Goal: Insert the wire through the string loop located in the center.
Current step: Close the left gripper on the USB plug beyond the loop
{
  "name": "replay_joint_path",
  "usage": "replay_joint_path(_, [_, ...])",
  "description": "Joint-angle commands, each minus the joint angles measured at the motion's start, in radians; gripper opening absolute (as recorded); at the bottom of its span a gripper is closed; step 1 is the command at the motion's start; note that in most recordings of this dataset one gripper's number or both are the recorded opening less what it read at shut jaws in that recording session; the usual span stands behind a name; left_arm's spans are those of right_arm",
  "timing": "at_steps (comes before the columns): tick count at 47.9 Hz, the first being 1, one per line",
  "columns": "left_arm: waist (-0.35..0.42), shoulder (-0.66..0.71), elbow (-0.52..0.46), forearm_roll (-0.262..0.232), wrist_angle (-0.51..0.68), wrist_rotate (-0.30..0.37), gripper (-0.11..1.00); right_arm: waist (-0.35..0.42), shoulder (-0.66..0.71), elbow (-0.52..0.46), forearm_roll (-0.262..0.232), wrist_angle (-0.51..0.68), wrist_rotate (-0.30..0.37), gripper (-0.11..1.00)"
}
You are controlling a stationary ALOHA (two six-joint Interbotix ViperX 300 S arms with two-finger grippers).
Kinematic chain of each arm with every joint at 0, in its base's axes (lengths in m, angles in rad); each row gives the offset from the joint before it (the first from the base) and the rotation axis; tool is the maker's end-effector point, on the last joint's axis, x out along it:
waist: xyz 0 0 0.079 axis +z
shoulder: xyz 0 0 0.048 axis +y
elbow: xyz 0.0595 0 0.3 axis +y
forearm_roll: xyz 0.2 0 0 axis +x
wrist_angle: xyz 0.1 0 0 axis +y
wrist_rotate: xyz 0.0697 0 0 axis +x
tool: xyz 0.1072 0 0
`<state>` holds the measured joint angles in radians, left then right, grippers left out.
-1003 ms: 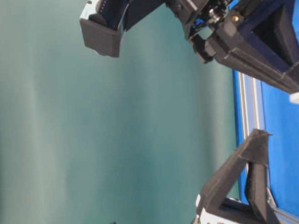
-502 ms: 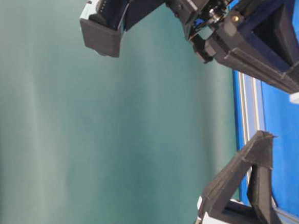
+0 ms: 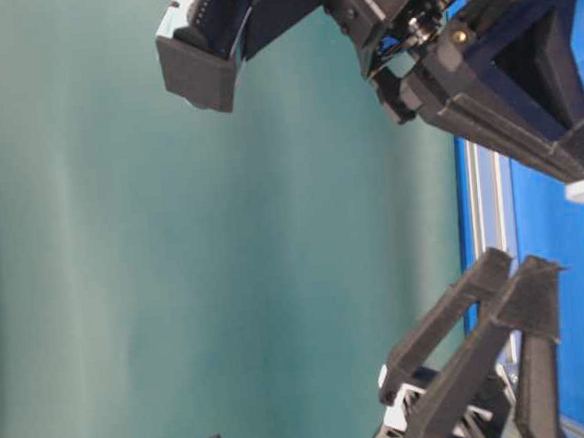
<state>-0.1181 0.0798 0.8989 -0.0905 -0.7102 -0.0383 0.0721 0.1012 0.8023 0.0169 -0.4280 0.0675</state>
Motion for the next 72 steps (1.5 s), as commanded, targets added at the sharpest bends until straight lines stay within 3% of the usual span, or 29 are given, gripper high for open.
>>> replay_joint_path(1, [-0.003,-0.018,-0.021,0.003,0.009,-0.002,0.9,-0.002,-0.012,-0.017,0.002,-0.011,-0.002,-0.02])
replay_joint_path(26, [-0.003,0.094,-0.046,0.003,0.051,-0.014,0.9,-0.002,-0.012,-0.014,0.0,-0.011,0.0,-0.02])
replay_joint_path(63, [-0.003,0.098,-0.048,0.002,0.043,-0.021,0.89,0.0,-0.012,-0.015,0.002,-0.008,0.0,-0.02])
replay_joint_path(72, [-0.003,0.097,-0.048,0.002,0.04,-0.021,0.84,0.0,-0.012,-0.015,0.0,-0.008,-0.002,-0.02])
